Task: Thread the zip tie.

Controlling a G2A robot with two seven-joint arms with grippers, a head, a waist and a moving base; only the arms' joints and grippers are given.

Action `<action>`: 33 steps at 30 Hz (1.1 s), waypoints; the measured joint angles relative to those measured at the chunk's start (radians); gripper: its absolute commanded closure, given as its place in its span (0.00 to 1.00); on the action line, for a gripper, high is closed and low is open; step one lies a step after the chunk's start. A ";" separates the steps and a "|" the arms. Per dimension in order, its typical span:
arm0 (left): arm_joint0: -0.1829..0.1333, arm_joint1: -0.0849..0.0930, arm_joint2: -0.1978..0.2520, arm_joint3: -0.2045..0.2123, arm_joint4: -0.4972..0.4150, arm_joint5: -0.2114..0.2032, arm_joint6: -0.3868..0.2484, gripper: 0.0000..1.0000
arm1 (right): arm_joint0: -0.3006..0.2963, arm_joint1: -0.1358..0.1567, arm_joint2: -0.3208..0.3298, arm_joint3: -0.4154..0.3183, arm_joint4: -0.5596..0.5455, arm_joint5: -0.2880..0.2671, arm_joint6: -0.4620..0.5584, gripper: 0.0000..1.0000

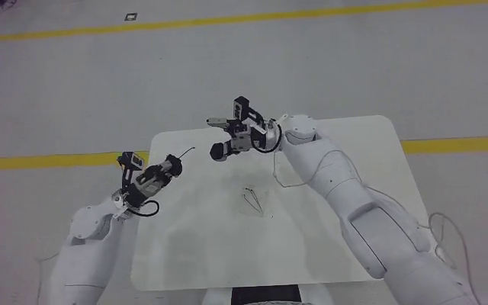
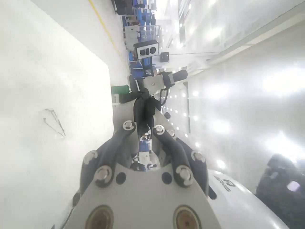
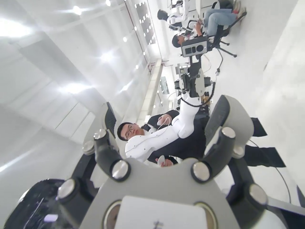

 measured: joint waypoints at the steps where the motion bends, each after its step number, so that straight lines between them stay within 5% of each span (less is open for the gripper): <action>1: 0.000 0.000 -0.001 0.007 -0.019 0.006 -0.019 1.00 | 0.002 -0.003 -0.003 0.007 0.005 -0.002 0.010 0.00; 7: -0.006 0.002 0.000 0.037 -0.101 0.051 -0.112 1.00 | 0.016 -0.030 -0.033 0.042 0.027 -0.027 0.036 0.00; 13: -0.007 0.002 0.001 0.036 -0.093 0.049 -0.111 1.00 | 0.016 -0.030 -0.033 0.042 0.026 -0.027 0.036 0.00; 17: -0.012 0.002 0.014 0.029 -0.123 0.102 -0.118 1.00 | -0.027 -0.026 -0.020 0.001 0.054 -0.007 0.027 0.00; 26: -0.034 0.006 0.014 0.075 -0.262 0.206 -0.280 1.00 | -0.087 -0.027 -0.002 -0.026 0.141 0.010 0.081 0.00; 33: -0.037 0.006 0.020 0.070 -0.251 0.210 -0.274 1.00 | -0.088 -0.027 -0.001 -0.026 0.145 0.010 0.078 0.00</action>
